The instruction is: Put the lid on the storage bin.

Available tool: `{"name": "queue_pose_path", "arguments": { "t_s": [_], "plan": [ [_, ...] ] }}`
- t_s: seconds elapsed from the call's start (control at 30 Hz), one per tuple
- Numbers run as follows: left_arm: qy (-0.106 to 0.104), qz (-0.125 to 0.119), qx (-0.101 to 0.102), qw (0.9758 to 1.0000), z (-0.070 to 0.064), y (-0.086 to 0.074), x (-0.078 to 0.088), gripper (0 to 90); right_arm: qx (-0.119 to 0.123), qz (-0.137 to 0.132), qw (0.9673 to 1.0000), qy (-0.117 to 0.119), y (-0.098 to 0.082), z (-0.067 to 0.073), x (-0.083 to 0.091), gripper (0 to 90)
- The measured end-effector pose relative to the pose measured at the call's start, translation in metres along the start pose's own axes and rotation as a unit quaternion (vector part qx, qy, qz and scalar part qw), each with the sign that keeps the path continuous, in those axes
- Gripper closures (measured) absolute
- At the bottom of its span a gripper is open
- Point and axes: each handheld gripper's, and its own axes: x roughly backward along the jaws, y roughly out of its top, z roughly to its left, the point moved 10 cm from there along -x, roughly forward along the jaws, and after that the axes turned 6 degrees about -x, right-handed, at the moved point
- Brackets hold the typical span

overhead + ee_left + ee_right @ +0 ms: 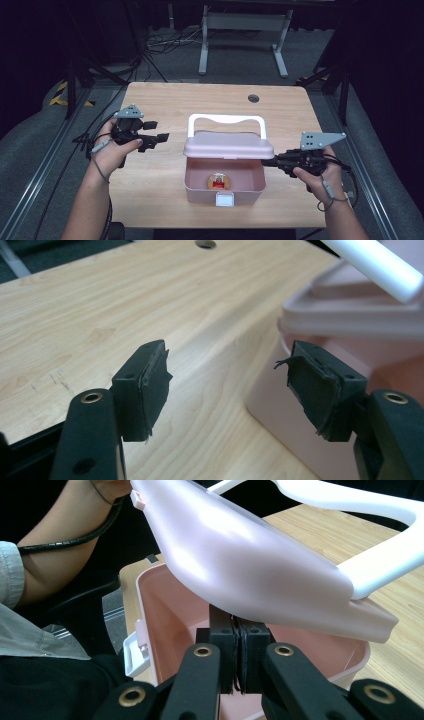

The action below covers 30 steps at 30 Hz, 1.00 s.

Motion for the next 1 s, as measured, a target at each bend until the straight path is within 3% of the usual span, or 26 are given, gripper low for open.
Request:
{"name": "queue_pose_path", "arguments": {
  "t_s": [0.03, 0.07, 0.13, 0.27, 0.47, 0.63, 1.0],
  "plan": [
    [0.0, 0.0, 0.0, 1.0, 0.0, 0.0, 0.0, 33.4, 0.0, 0.0, 1.0, -0.002, 0.0, 0.0, 0.0, 88.6],
    [0.019, -0.001, 0.003, 0.9998, 0.009, -0.001, -0.001, 33.4, -0.003, 0.0, 1.0, -0.003, 0.0, 0.0, 0.0, 88.7],
    [0.033, -0.006, 0.014, 0.9993, 0.017, -0.002, -0.002, 33.6, -0.009, 0.0, 0.9999, -0.005, -0.001, 0.001, 0.0, 88.6],
    [0.051, -0.006, 0.024, 0.9984, 0.028, -0.006, -0.004, 33.6, -0.011, 0.008, 0.9998, -0.011, -0.003, 0.002, 0.0, 88.7],
    [0.052, 0.001, 0.032, 0.9982, 0.034, -0.011, -0.009, 33.6, -0.016, 0.026, 0.9995, -0.01, -0.007, 0.006, 0.0, 89.5],
    [0.038, -0.002, 0.042, 0.9984, 0.034, -0.009, -0.016, 33.6, -0.016, 0.039, 0.999, -0.014, -0.013, 0.01, 0.002, 89.8],
    [0.051, 0.009, 0.038, 0.9979, 0.046, -0.009, -0.027, 33.6, -0.02, 0.064, 0.9975, -0.021, -0.023, 0.014, 0.005, 89.9]
  ]
}}
